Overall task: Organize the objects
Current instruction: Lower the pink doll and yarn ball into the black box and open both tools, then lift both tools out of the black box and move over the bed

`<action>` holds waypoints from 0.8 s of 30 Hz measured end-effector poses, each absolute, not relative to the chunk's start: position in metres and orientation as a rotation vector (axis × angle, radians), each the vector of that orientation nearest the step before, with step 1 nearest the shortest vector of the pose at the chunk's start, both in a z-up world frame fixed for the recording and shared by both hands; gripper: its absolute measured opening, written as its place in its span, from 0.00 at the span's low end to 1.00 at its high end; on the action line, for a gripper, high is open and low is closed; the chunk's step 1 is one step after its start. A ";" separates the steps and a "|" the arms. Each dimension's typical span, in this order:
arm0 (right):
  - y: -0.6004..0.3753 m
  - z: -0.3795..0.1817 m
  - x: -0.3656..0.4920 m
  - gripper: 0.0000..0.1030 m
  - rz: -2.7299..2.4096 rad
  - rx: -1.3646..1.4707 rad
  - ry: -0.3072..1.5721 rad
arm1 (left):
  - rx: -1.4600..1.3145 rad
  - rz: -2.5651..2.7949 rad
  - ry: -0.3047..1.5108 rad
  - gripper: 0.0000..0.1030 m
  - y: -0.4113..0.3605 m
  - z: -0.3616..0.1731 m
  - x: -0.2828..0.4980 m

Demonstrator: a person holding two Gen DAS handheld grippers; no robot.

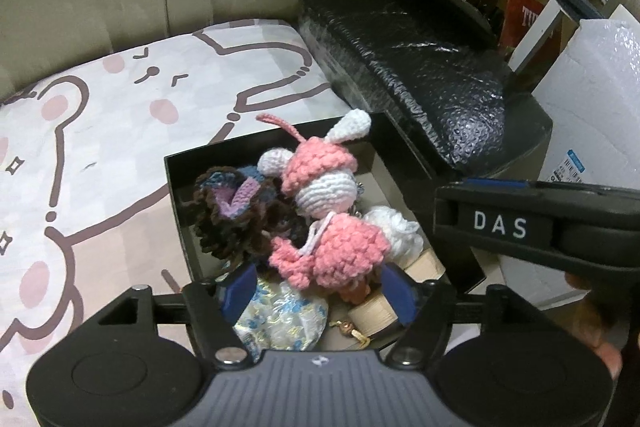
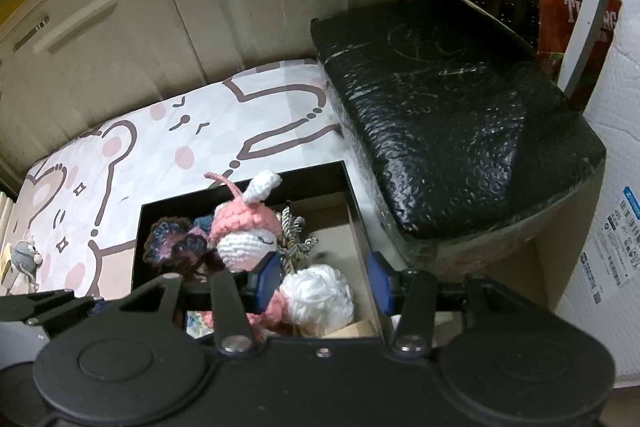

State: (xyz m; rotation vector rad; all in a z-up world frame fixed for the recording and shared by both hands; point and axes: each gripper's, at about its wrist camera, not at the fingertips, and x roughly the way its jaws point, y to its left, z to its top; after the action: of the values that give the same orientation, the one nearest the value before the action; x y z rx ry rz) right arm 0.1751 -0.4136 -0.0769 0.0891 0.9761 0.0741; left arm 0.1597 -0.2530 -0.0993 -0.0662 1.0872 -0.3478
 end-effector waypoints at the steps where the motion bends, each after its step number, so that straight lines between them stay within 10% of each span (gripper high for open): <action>1: -0.413 -0.076 0.174 0.50 0.073 0.087 0.977 | -0.064 -0.347 1.087 0.71 -0.253 -0.099 0.159; 24: -0.407 -0.040 0.145 0.83 0.049 0.041 0.930 | -0.055 -0.275 1.037 0.97 -0.224 -0.071 0.135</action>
State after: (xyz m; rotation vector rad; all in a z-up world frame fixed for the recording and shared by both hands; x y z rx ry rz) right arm 0.1453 -0.4069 -0.0402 0.0410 0.9296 0.0491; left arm 0.1348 -0.2242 -0.0714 -0.0548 1.0368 -0.2755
